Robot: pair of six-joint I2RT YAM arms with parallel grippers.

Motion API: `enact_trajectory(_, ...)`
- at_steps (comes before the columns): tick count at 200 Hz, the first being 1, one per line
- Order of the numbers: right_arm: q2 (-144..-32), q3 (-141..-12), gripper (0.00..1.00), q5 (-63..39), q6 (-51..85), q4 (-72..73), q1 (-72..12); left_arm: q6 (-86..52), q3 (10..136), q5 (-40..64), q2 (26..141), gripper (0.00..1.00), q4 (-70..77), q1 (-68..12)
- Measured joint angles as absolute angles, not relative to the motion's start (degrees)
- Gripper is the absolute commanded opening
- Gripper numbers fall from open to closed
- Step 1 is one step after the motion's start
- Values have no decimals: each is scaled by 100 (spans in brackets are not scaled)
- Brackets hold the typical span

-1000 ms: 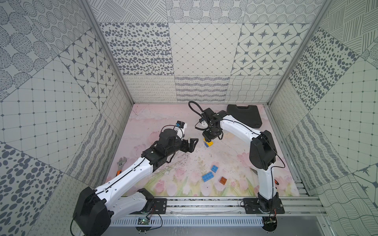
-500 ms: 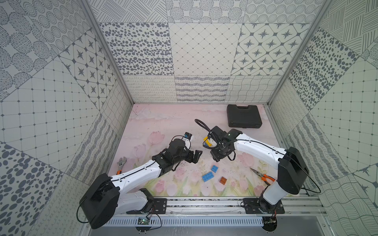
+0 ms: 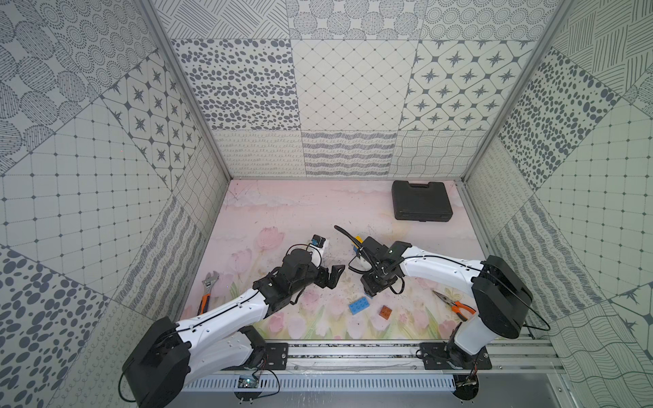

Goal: Assemble the letter f with lego
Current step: Pick up the lego brick from the center of the board.

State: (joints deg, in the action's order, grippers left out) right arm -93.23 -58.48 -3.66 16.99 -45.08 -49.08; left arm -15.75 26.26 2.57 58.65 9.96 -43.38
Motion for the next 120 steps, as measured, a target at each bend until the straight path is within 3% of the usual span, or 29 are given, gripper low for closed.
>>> enact_trajectory(120, -9349, -5638, 50, -338, 1601, -4241, -4945, -1487, 2327, 281, 5476, 99, 991, -4338)
